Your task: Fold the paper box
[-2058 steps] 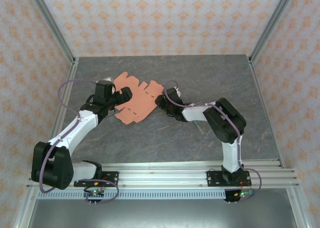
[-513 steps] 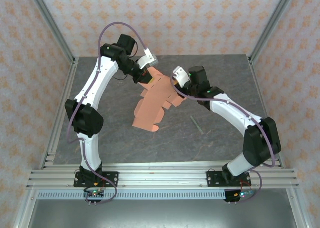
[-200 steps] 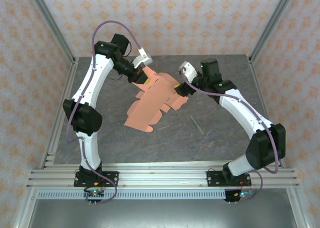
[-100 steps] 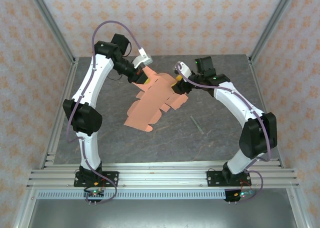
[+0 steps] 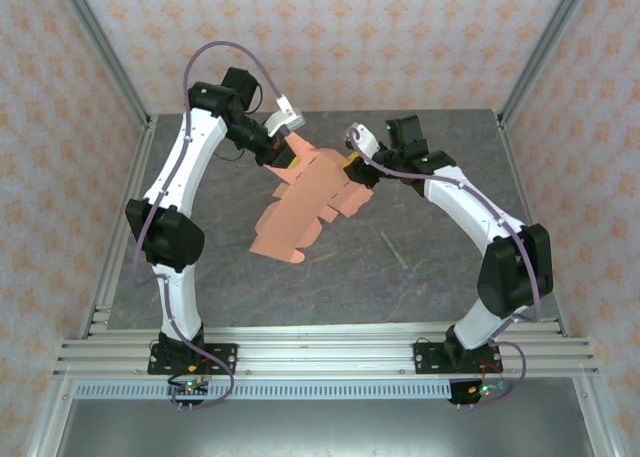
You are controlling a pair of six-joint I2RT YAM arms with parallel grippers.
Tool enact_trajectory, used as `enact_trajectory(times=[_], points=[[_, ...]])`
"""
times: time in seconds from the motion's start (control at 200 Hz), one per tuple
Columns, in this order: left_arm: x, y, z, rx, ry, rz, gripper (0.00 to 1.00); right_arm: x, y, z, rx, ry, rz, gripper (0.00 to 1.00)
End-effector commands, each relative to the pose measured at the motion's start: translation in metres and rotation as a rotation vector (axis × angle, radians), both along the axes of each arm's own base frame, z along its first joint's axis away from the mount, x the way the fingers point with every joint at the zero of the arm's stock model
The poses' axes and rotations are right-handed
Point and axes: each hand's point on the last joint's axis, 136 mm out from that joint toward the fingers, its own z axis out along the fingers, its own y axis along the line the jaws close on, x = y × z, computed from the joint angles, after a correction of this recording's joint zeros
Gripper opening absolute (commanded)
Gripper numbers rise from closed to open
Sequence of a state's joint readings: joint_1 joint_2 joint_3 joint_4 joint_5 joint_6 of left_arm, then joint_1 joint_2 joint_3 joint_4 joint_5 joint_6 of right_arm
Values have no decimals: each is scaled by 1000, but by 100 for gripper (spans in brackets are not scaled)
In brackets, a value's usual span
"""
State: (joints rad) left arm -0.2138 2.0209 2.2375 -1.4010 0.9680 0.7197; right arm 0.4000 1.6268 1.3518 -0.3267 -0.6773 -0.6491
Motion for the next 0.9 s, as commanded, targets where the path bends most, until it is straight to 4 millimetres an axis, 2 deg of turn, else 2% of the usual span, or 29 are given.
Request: enact_trajectory(times=[0.0, 0.26, 0.36, 0.54, 0.661, 0.796, 0.896], points=[[6, -3, 5, -37, 18, 24, 0, 2, 0, 13, -6, -90, -45, 14], [22, -2, 4, -55, 58, 99, 0, 4, -10, 19, -76, -229, -217, 0], [31, -2, 1, -67, 86, 140, 0, 4, -13, 22, -123, -284, -327, 0], [41, -5, -11, -77, 136, 176, 1, 6, -22, 11, -226, -327, -510, 0], [44, -2, -13, -76, 148, 188, 4, 4, -23, 2, -245, -292, -523, 0], [46, 6, -12, -47, 118, 204, 17, -5, -17, -1, -227, -200, -452, 0], [47, 15, -10, -33, 87, 227, 32, -14, -17, -5, -198, -131, -398, 0]])
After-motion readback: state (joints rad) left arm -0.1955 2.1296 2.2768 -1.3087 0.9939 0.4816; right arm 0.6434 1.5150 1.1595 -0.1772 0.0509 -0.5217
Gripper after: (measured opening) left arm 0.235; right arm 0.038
